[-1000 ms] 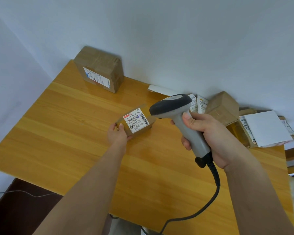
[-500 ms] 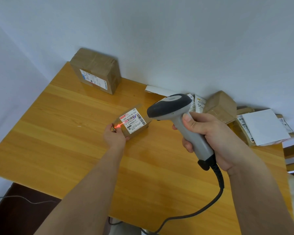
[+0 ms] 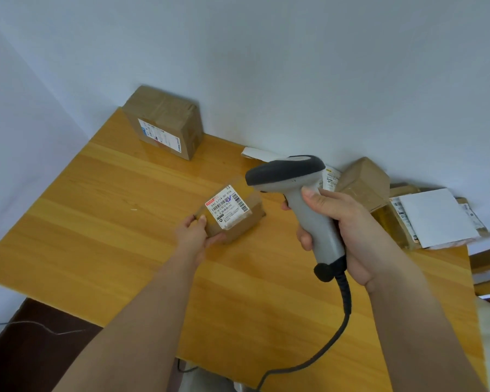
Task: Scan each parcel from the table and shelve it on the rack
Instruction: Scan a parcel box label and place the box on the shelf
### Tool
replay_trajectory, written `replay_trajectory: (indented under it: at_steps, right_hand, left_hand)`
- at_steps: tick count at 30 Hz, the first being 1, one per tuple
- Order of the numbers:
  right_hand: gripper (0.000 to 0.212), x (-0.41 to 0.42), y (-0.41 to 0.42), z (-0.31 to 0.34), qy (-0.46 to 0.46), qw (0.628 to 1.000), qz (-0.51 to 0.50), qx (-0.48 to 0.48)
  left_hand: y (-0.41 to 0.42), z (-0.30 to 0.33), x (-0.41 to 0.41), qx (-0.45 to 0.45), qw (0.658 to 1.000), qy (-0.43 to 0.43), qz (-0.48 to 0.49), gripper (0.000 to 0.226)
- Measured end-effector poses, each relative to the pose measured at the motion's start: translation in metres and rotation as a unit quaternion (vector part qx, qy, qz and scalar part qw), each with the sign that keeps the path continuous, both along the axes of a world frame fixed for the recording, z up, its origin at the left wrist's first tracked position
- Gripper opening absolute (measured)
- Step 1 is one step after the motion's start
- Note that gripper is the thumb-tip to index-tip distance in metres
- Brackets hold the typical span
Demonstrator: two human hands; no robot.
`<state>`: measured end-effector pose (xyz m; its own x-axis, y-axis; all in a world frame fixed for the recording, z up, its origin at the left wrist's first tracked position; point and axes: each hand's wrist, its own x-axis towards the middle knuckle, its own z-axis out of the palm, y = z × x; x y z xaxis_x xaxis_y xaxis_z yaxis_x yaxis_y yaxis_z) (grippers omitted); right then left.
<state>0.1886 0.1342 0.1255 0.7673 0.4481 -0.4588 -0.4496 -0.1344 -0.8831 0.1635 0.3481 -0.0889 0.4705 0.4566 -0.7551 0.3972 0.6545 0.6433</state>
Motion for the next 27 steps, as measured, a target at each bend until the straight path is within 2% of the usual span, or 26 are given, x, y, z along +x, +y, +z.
replay_trajectory:
  at_steps: [2, 5, 10, 14, 16, 21, 23, 24, 27]
  right_hand:
    - [0.04, -0.001, 0.003, -0.012, -0.008, 1.0, -0.026, -0.013]
    - [0.025, -0.005, 0.01, -0.035, -0.005, 0.998, -0.057, -0.035]
    - [0.024, -0.035, 0.045, -0.064, 0.023, 0.999, 0.0, -0.044]
    - [0.023, -0.08, 0.075, -0.068, 0.011, 0.997, 0.07, -0.037]
    - [0.024, -0.102, 0.084, -0.065, -0.003, 0.995, 0.091, -0.027]
    - [0.034, -0.169, 0.104, -0.048, -0.048, 0.989, 0.133, -0.051]
    - [0.031, -0.205, 0.113, -0.041, -0.06, 0.985, 0.15, -0.057]
    - [0.03, -0.227, 0.117, -0.039, -0.061, 0.984, 0.161, -0.056]
    - [0.026, -0.313, 0.132, -0.037, -0.065, 0.976, 0.201, -0.043]
  left_hand:
    - [0.001, 0.01, -0.015, -0.08, 0.996, -0.023, -0.03, 0.035]
    - [0.005, 0.025, -0.047, -0.119, 0.992, -0.045, -0.029, 0.027]
    - [0.021, 0.057, -0.126, -0.157, 0.986, -0.045, 0.016, 0.012]
    - [0.04, 0.075, -0.198, -0.137, 0.989, -0.036, 0.037, 0.017]
    - [0.047, 0.079, -0.233, -0.117, 0.991, -0.05, 0.034, 0.026]
    - [0.05, 0.095, -0.329, -0.121, 0.97, -0.21, 0.017, 0.086]
    - [0.044, 0.105, -0.378, -0.119, 0.957, -0.265, 0.017, 0.087]
    - [0.042, 0.111, -0.405, -0.114, 0.953, -0.28, 0.023, 0.081]
    - [0.04, 0.119, -0.499, -0.071, 0.956, -0.277, 0.06, 0.06]
